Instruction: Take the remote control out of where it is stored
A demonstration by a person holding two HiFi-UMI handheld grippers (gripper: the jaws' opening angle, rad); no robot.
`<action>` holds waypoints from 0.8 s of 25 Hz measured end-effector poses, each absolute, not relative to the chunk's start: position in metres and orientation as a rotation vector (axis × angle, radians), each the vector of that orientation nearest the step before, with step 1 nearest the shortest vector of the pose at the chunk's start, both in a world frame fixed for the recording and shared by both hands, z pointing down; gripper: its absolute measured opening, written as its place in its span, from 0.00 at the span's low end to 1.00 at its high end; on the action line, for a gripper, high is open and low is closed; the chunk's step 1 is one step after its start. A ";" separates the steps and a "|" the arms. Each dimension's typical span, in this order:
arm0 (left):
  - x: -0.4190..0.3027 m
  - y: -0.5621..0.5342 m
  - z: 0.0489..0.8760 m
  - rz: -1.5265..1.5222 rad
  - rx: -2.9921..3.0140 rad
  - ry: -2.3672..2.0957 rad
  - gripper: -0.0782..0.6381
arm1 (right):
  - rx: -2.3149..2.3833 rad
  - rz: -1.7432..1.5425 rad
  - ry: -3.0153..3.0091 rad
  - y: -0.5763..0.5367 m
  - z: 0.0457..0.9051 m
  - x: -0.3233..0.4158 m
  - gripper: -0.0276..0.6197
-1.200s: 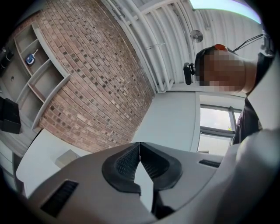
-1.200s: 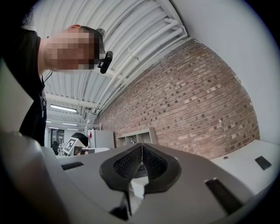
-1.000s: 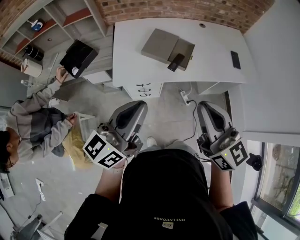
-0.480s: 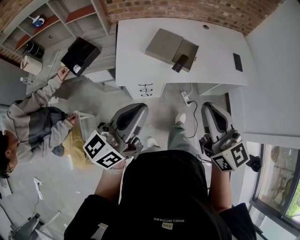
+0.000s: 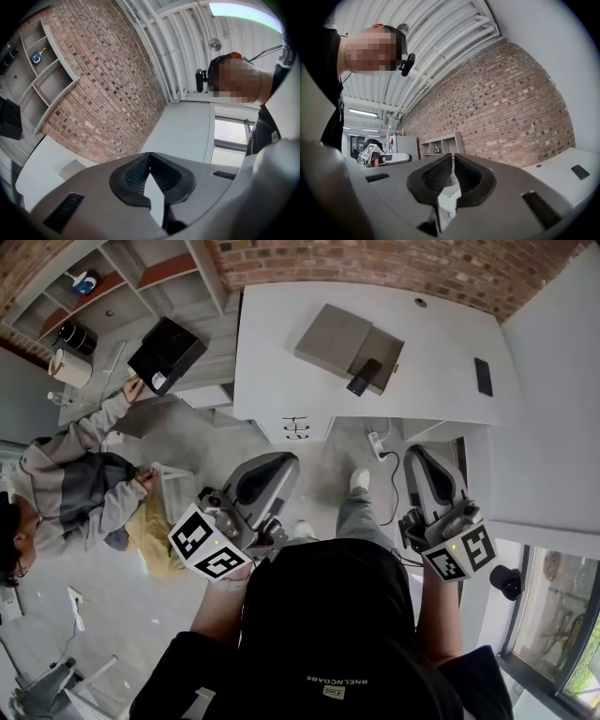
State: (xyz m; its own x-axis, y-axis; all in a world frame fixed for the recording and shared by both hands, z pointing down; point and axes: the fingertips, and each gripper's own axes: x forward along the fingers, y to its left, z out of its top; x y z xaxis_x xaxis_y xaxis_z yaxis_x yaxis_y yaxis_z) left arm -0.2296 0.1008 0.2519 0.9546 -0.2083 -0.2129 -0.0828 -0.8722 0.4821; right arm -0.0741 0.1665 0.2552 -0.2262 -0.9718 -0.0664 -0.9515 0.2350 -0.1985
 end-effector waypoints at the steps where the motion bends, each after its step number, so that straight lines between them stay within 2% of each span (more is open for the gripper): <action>1: -0.225 0.100 0.251 -0.356 2.626 -0.206 0.12 | -1.827 -0.179 2.325 0.164 0.256 -0.070 0.05; 20: -0.119 0.029 0.272 -0.261 2.597 -0.282 0.12 | -1.763 -0.322 2.345 0.084 0.289 0.033 0.05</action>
State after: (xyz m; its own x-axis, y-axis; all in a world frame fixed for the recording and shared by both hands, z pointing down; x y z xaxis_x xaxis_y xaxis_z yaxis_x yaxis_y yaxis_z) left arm -0.1189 0.0292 0.2721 0.9599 -0.2480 -0.1310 -0.1496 -0.8479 0.5086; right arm 0.0329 0.0841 0.2891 -0.2749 -0.9612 -0.0214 -0.9200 0.2695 -0.2846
